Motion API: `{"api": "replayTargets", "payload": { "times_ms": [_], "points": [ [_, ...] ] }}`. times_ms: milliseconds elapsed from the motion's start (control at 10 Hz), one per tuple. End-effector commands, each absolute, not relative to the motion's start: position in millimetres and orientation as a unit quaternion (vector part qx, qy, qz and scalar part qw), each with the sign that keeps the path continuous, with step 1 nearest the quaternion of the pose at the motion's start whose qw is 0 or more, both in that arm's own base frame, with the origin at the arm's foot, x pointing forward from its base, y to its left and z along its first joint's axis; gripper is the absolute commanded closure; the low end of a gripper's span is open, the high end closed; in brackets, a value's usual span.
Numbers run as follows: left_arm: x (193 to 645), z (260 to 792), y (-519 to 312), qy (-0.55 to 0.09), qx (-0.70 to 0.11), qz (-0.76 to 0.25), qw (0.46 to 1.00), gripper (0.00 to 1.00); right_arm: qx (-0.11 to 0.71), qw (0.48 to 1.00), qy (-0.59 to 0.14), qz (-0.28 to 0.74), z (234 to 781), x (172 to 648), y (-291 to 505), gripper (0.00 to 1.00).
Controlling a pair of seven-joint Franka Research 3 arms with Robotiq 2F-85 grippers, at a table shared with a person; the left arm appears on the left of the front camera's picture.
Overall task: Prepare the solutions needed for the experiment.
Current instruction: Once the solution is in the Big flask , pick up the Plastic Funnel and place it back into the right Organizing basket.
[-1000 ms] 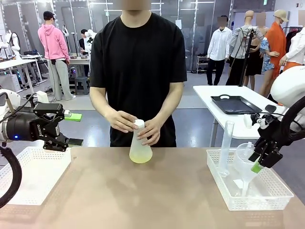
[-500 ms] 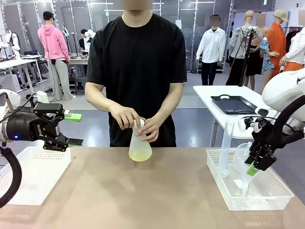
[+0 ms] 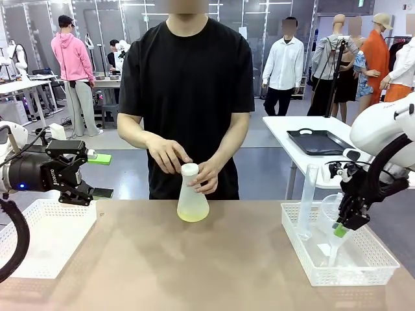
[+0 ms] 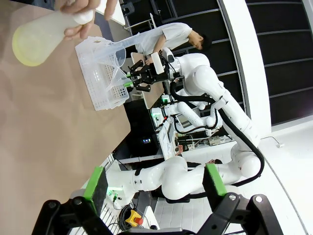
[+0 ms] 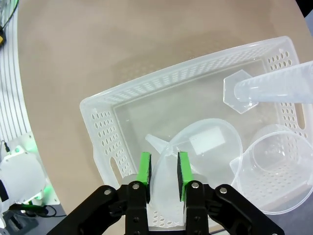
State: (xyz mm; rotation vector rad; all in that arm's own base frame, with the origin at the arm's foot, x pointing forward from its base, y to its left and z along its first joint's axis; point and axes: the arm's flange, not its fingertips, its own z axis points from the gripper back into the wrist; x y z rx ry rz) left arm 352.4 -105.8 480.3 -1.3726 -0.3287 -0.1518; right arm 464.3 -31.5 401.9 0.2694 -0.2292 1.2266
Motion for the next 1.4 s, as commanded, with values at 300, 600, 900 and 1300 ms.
{"api": "replayTargets", "payload": {
  "times_ms": [300, 600, 900, 1300],
  "points": [
    [352, 482, -108, -0.153, -0.638, -0.068, 0.751, 0.0, 0.086, 0.792, -0.112, 0.593, 418, 447, -22, 1.0],
    [352, 482, -108, -0.153, -0.638, -0.068, 0.751, 0.0, 0.085, 0.755, -0.131, 0.637, 421, 444, -10, 1.0],
    [352, 482, -108, -0.153, -0.638, -0.068, 0.751, 0.0, 0.106, 0.736, -0.121, 0.657, 415, 454, 2, 1.0],
    [352, 482, -108, -0.153, -0.638, -0.068, 0.751, 0.0, 0.119, 0.739, -0.107, 0.655, 408, 464, 7, 1.0]
  ]
}}
